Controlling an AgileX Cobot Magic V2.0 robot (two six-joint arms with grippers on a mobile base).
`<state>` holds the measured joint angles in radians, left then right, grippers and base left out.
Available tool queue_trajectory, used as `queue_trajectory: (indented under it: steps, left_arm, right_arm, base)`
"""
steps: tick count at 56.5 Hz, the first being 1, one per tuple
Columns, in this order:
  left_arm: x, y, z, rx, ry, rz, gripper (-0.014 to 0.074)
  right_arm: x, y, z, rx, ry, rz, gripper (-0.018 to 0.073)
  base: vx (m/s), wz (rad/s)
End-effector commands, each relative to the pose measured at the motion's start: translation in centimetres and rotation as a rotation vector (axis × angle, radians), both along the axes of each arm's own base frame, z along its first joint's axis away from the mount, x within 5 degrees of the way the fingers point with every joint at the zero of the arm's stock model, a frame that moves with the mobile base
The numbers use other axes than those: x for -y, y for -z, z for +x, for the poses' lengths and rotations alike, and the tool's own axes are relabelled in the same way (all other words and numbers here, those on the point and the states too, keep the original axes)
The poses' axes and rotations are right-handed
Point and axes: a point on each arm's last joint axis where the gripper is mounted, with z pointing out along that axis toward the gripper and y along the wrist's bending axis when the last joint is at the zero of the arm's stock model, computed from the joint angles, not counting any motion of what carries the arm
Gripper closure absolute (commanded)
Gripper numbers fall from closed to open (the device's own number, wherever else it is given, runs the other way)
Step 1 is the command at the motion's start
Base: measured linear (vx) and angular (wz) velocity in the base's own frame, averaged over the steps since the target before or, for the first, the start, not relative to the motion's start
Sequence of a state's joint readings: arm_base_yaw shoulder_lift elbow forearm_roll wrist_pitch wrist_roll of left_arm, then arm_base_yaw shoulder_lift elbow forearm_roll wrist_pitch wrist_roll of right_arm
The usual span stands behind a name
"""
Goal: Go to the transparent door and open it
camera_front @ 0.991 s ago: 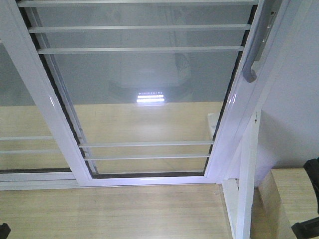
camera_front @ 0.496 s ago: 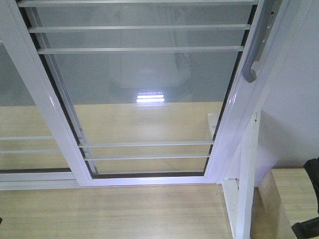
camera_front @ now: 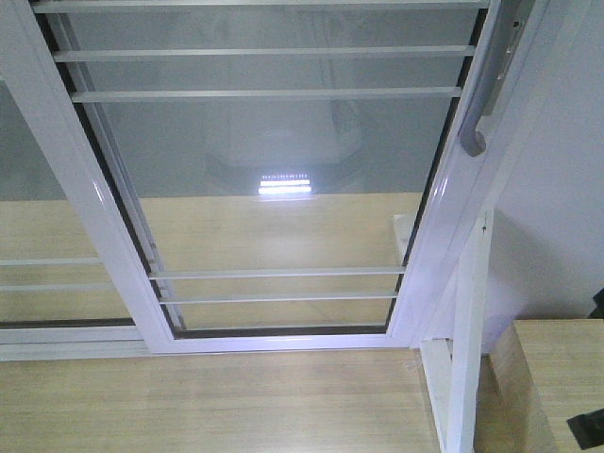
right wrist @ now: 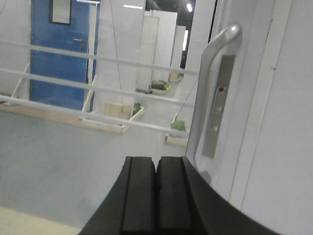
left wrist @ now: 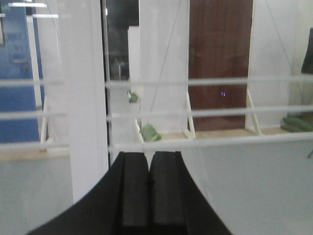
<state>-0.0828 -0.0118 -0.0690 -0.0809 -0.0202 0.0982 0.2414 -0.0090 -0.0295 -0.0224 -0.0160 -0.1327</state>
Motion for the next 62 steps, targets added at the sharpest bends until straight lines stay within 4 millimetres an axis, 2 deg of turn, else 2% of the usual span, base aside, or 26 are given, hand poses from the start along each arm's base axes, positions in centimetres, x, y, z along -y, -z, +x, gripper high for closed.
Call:
queue_trajectory:
  steps: [1,6,13,19,24,31,38,47,56,62]
  left_arm:
    - [-0.2,-4.6,-1.2,0.203,-0.009,0.004,0.0594]
    - [-0.2,-8.0,-1.6,0.255,-0.009,-0.002,0.0594]
    - [-0.1,-12.3,-0.7,0.268,-0.009,-0.003,0.0594]
    - [0.1,-15.2,1.7,0.223,-0.008,0.0,0.0594]
    - [0.4,-16.7,4.9,0.132,-0.002,-0.006,0.0594]
    - [0.7,-17.7,8.2,0.032,0.013,-0.053,0.0594]
    - [0.8,-18.0,10.1,0.021,0.01,-0.078,0.0594]
    - [0.9,-17.9,10.8,0.023,0.006,-0.078,0.0594]
    - [0.9,-17.8,10.9,0.019,0.006,-0.076,0.0591]
    - [0.9,-17.7,11.1,0.011,0.006,-0.075,0.057]
  right_arm:
    - [0.2,-5.0,-1.0,0.205,0.007,0.018,0.0561]
    - [0.2,-8.2,-0.9,0.236,0.008,0.025,0.0561]
    - [-0.2,-12.5,0.6,0.225,0.008,0.022,0.0561]
    - [-0.8,-15.4,3.3,0.151,0.008,0.004,0.0561]
    - [-1.5,-17.3,6.1,0.06,0.009,-0.018,0.0561]
    - [-2.3,-18.3,9.5,-0.031,0.007,-0.026,0.0561]
    - [-2.7,-18.3,11.4,-0.052,0.005,-0.022,0.0561]
    - [-3.0,-17.7,12.4,-0.085,0.004,-0.027,0.0561]
    - [-3.1,-17.5,12.7,-0.1,0.004,-0.031,0.0553]
    - [-3.1,-17.4,12.7,-0.103,0.004,-0.031,0.0517]
  base:
    - [0.0,0.0]
    - [0.0,0.0]
    - [0.0,0.0]
    - [0.0,0.0]
    - [0.0,0.0]
    - [0.0,0.0]
    - [0.0,0.0]
    - [0.0,0.0]
    - [0.0,0.0]
    - [0.0,0.0]
